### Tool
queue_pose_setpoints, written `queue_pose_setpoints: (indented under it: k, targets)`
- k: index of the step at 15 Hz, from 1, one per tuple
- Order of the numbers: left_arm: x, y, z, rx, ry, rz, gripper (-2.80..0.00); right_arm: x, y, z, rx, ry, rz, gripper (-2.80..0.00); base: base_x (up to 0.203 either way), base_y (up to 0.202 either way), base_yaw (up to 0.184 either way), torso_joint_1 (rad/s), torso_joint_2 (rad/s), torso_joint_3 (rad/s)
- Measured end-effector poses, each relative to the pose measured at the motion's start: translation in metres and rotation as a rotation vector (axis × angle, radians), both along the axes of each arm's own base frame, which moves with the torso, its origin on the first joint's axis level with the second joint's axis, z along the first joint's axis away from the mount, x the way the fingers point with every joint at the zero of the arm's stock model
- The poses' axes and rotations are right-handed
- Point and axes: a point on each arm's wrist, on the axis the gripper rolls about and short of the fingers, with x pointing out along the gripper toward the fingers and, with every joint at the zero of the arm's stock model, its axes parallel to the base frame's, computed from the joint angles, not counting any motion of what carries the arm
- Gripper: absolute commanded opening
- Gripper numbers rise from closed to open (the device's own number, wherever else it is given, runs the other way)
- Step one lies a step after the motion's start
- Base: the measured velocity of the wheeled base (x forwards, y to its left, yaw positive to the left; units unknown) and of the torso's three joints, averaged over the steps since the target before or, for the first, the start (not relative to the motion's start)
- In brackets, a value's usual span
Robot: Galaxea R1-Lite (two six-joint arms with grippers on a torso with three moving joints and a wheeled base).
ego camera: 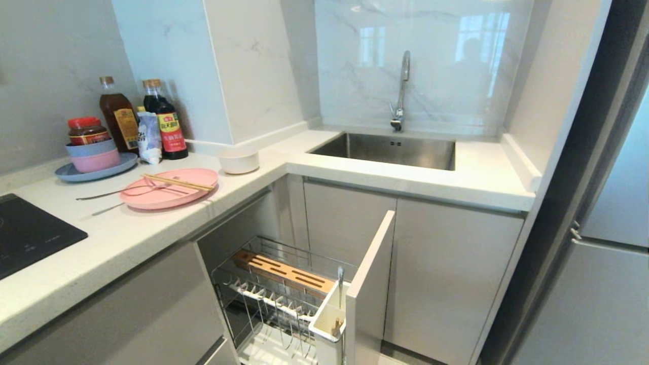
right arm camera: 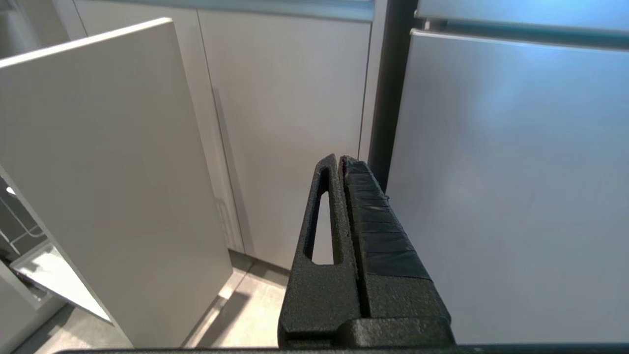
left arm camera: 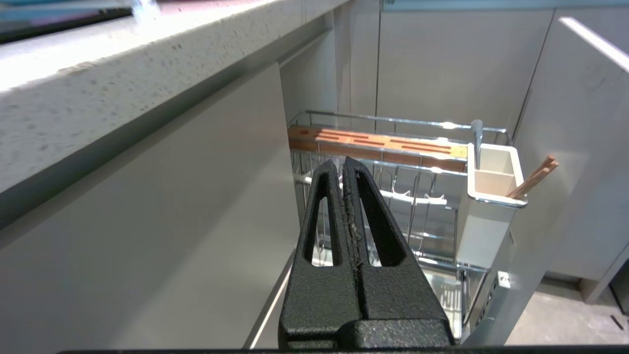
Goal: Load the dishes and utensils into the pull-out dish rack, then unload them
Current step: Pick up the chopsticks and place it in the cupboard
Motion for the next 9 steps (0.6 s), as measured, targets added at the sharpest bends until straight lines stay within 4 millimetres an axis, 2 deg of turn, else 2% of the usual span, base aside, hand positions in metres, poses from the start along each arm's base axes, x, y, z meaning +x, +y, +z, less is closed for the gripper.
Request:
queue_pose_setpoints:
  k: [9]
  targets:
    - [0.0001,-0.0001,-0.0004,0.011,0.001,-0.003,-2.8,0.0,0.0,0.0,0.0,0.0,0.0,-2.8,0.0,0.0,0.0,0.002,0.0,-0.198]
